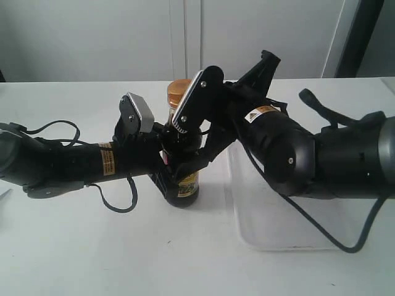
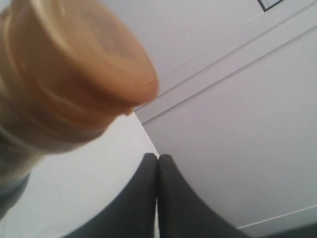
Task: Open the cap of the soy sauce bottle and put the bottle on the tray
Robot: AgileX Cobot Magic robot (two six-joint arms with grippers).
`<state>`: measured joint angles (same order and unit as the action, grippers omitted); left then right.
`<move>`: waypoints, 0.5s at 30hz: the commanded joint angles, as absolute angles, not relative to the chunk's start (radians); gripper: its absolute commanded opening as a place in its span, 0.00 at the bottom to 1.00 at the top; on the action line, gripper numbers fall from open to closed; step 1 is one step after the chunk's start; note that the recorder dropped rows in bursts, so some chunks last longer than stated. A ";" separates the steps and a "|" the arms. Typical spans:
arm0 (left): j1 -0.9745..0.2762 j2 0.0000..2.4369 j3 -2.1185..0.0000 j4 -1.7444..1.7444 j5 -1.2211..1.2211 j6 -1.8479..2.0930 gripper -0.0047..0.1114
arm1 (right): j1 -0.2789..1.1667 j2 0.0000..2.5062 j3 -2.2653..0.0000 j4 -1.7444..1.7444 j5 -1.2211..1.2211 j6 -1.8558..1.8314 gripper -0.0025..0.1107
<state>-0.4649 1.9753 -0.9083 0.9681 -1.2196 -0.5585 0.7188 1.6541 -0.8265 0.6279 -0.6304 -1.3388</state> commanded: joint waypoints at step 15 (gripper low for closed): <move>-0.471 1.979 -0.910 0.990 -1.221 -0.564 0.04 | 0.787 1.656 -0.877 0.636 -0.633 -1.354 0.02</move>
